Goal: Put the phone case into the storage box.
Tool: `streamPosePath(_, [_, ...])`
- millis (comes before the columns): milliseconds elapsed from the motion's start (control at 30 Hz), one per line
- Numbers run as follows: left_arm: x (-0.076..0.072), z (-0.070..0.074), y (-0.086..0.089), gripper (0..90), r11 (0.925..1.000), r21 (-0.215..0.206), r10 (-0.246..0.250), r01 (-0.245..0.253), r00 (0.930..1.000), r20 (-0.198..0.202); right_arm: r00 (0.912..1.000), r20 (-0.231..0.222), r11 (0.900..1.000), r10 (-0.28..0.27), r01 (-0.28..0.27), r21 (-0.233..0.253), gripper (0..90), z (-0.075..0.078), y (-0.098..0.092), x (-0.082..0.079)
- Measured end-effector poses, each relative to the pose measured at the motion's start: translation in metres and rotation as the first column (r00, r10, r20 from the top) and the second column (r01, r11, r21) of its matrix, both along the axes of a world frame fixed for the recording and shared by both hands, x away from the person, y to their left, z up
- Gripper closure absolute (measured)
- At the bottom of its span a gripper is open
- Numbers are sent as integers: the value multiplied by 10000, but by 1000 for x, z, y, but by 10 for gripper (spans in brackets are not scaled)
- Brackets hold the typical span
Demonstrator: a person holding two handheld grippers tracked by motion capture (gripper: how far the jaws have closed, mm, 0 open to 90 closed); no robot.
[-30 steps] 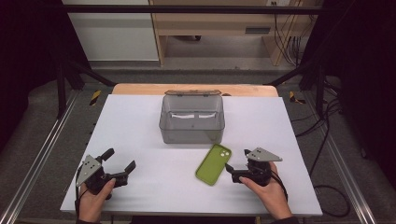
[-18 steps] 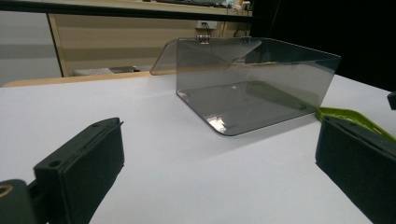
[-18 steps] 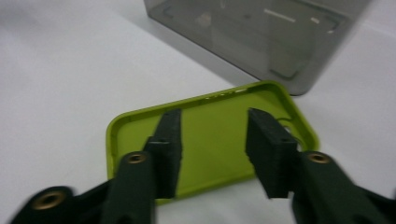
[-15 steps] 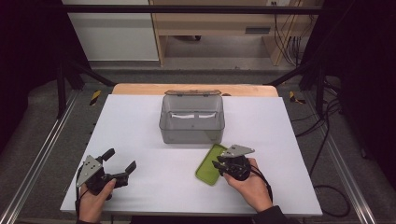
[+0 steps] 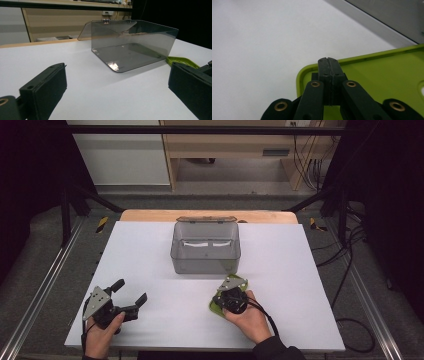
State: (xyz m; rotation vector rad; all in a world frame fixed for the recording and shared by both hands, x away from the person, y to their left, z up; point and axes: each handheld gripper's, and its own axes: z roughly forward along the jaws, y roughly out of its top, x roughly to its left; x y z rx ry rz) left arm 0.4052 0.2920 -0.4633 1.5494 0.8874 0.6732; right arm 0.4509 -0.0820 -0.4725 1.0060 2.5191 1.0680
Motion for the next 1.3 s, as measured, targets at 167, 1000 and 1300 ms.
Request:
streamPosePath(167, [0,0,2,17,10000,-53,48,-48,10000,-22,10000,-87,10000,28,-27,52,900,-2,2,1])
streamPosePath(1000, [0,0,0,19,10000,15,-35,35,10000,6,9833,-393,9816,1776,-1741,782,900,-6,70,-37])
streamPosePath(1300, [0,1,-1,19,9999,-26,-109,109,9999,-18,9818,161,9759,1893,-1899,1077,900,4,61,-41])
